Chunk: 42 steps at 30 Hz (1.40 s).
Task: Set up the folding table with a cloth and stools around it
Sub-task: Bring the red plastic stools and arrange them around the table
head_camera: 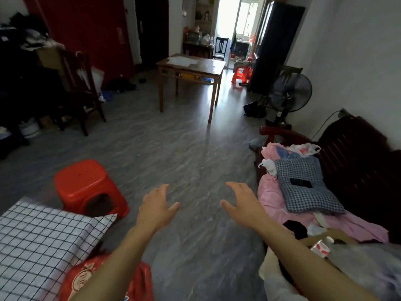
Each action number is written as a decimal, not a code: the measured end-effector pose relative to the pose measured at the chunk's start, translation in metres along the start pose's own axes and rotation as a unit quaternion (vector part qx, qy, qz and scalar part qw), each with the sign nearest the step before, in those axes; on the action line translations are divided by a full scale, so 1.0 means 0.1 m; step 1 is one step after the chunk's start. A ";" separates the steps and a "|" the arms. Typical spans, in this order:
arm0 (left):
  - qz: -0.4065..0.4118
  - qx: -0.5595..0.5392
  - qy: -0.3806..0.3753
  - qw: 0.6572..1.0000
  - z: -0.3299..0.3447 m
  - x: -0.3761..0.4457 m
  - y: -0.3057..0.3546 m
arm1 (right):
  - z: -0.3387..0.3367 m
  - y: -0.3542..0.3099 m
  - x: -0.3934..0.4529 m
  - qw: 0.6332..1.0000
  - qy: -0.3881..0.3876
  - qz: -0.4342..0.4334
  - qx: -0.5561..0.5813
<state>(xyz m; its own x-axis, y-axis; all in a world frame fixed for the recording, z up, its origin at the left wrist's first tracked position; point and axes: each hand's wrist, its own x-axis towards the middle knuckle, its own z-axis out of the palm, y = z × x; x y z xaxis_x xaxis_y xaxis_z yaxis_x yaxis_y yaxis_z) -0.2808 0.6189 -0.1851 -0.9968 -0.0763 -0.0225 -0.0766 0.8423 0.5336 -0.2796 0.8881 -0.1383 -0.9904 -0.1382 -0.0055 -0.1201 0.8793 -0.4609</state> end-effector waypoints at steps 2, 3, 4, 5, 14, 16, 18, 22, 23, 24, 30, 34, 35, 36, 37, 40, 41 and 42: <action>-0.030 0.014 0.003 0.999 0.03 0.17 -0.03 | 0.07 0.06 0.37 1.000 -0.015 -0.023 0.007; -0.047 0.019 0.002 0.999 0.04 0.27 -0.04 | 0.11 0.10 0.57 0.999 -0.021 -0.033 0.015; -0.061 0.026 0.001 0.998 0.06 0.38 -0.04 | 0.13 0.13 0.75 0.999 -0.027 -0.039 0.023; -0.070 0.034 0.001 0.997 0.06 0.50 -0.03 | 0.16 0.16 0.94 0.998 -0.033 -0.045 0.032; -0.154 0.055 0.060 0.985 0.01 1.65 0.39 | 0.12 0.42 2.58 0.982 -0.121 -0.126 0.068; -0.174 0.052 0.069 0.981 -0.02 1.80 0.41 | 0.11 0.36 2.90 0.978 -0.131 -0.147 0.074; -0.203 0.049 0.072 0.975 -0.06 1.92 0.38 | 0.13 0.25 3.15 0.973 -0.145 -0.160 0.080; -0.248 0.028 0.085 0.965 -0.16 2.17 0.14 | 0.26 -0.04 3.62 0.964 -0.184 -0.184 0.064; -0.258 0.021 0.092 0.962 -0.19 2.23 0.05 | 0.32 -0.12 3.73 0.961 -0.190 -0.193 0.058; -0.268 0.012 0.101 0.958 -0.22 2.29 -0.04 | 0.38 -0.21 3.85 0.958 -0.197 -0.203 0.052; -0.316 -0.045 0.153 0.935 -0.42 2.73 -0.75 | 0.73 -0.95 4.46 0.940 -0.226 -0.255 0.008; -0.338 -0.075 0.171 0.923 -0.61 2.96 -1.16 | 0.89 -1.54 4.80 0.921 -0.241 -0.303 -0.035; -0.346 -0.079 0.180 0.918 -0.68 2.99 -1.27 | 0.94 -1.69 4.90 0.916 -0.238 -0.319 -0.039; -0.356 -0.085 0.189 0.911 -0.76 3.01 -1.38 | 1.00 -1.84 4.99 0.913 -0.233 -0.334 -0.040; -0.368 -0.088 0.200 0.904 -0.83 2.99 -1.48 | 1.06 -1.99 5.06 0.909 -0.230 -0.346 -0.041; -0.408 -0.085 0.232 0.879 -1.04 2.83 -1.72 | 1.27 -2.43 5.12 0.891 -0.249 -0.378 -0.036; -0.423 -0.080 0.242 0.869 -1.10 2.76 -1.80 | 1.36 -2.56 5.12 0.882 -0.257 -0.393 -0.034; -0.437 -0.076 0.253 0.860 -1.15 2.69 -1.90 | 1.46 -2.69 5.12 0.872 -0.263 -0.412 -0.034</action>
<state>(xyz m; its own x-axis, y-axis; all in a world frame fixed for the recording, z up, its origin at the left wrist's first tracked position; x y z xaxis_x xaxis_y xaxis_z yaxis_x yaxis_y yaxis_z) -0.5318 0.3771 -0.1955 -0.4194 -0.8996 -0.1217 -0.7497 0.2676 0.6053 -0.7447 0.5139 -0.1466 -0.3994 -0.9099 -0.1116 -0.7978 0.4050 -0.4467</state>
